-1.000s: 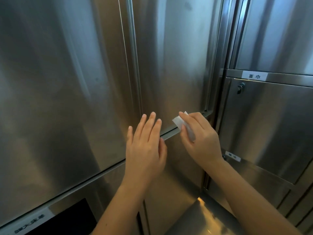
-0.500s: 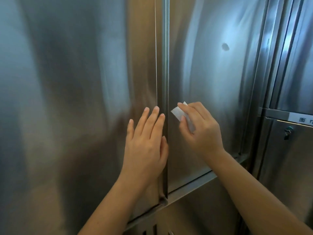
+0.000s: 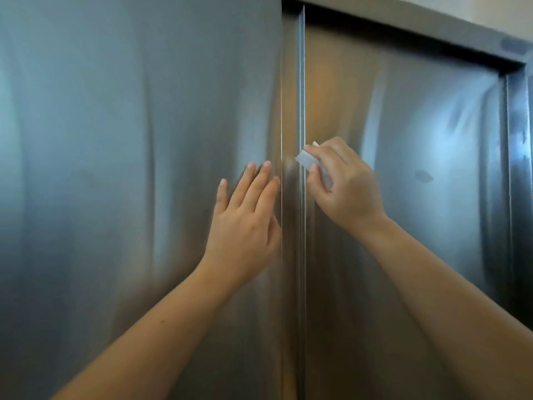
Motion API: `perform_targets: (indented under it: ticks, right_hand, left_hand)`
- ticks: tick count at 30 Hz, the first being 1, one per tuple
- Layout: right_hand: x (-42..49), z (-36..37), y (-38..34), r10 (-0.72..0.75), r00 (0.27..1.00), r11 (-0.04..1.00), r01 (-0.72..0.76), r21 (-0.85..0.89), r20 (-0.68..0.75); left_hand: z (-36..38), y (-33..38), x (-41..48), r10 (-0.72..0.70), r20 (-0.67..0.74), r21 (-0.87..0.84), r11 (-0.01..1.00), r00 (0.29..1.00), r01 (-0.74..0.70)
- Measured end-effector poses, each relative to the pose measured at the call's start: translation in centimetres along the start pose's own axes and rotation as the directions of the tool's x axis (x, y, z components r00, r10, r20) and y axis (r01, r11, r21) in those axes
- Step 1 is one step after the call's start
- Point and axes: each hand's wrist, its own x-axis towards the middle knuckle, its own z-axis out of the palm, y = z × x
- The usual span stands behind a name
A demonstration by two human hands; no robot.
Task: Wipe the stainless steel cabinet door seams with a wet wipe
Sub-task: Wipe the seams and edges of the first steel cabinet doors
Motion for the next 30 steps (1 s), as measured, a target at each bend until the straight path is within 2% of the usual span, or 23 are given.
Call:
perform_targets:
  ticks: [6,10,12,16,21,26,30]
  right_hand:
    - [4.3,1.5,2.3,-0.103,0.988,0.994,0.105,0.011,-0.116]
    - [6.2,2.5,2.6,-0.153,0.980,0.988,0.155,0.004,-0.125]
    - [6.5,3.1,2.5,-0.162,0.982,0.986,0.164,0.010,-0.094]
    - [6.2,4.0,2.1,-0.147,0.987,0.988,0.144,0.059,0.062]
    - [5.2,5.0,1.7,-0.047,0.971,0.996,0.029,0.081,0.233]
    - [4.7,5.4,1.2,0.006,0.969,1.000,-0.002,-0.018,0.248]
    - [4.8,5.7,0.5,0.045,0.968,0.997,-0.028,-0.071,0.246]
  left_hand:
    - [-0.4,-0.9,5.3,0.011,-0.026,0.089,0.996,1.000,-0.009]
    - [-0.9,-1.4,7.9,0.021,-0.070,0.143,0.990,0.997,-0.011]
    - [-1.0,-1.7,8.5,0.022,-0.099,0.159,0.987,0.995,-0.006]
    - [-0.8,-2.5,8.6,0.023,-0.117,0.220,0.976,0.993,0.004]
    - [0.0,-3.2,8.5,0.041,-0.144,0.254,0.967,0.989,-0.003]
    - [0.3,-3.5,8.5,0.029,-0.155,0.243,0.970,0.988,0.009]
    - [0.3,-3.6,8.6,-0.040,-0.182,0.179,0.981,0.983,0.073]
